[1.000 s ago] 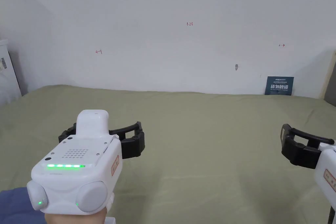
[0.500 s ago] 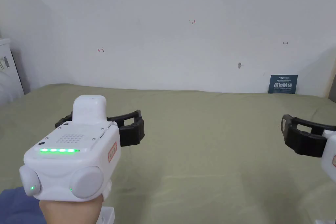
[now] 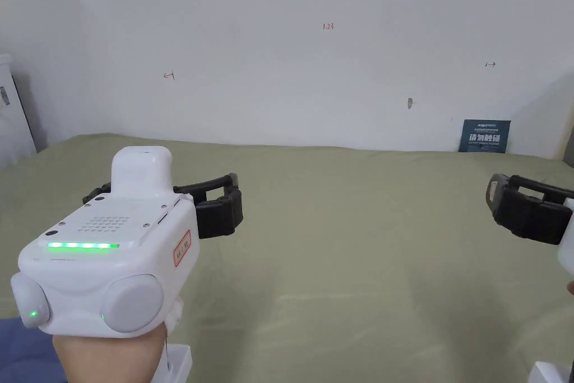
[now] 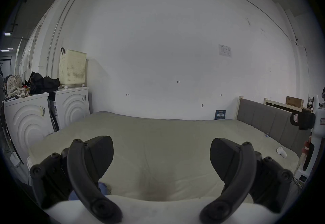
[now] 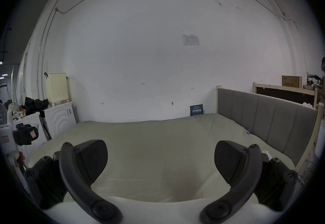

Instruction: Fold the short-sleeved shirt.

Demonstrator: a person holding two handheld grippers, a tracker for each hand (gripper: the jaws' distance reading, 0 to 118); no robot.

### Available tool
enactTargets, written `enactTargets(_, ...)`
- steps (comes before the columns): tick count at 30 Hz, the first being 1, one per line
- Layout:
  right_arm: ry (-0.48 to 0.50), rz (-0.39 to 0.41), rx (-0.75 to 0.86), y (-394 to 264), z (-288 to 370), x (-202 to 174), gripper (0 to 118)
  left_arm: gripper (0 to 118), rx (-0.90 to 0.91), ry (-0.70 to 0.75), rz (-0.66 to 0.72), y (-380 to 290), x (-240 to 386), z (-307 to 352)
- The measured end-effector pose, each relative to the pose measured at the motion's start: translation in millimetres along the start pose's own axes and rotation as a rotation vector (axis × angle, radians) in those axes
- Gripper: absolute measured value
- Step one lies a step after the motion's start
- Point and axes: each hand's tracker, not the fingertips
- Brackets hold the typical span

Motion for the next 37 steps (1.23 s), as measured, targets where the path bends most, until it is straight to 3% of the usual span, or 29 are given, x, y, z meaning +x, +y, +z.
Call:
enactTargets(7, 0.004, 0.01, -0.006, -2, -7, 2, 118, 115, -0.011, 0.008, -0.001, -4, -1, -6)
enactTargets(11, -0.064, 0.044, -0.022, -9, -10, -2, 118, 115, -0.019, 0.006, -0.002, -6, -2, -9)
enactTargets(15, -0.021, 0.009, -0.081, -16, -12, 0, 118, 115, -0.022, 0.024, -0.034, -12, 1, -9)
enactTargets(30, -0.042, 0.066, -0.133, -30, -15, -14, 118, 115, -0.063, 0.002, 0.01, -21, -2, -12)
enactTargets(37, -0.054, 0.044, -0.137, -33, -14, -14, 118, 115, -0.065, 0.006, 0.012, -22, -3, -11)
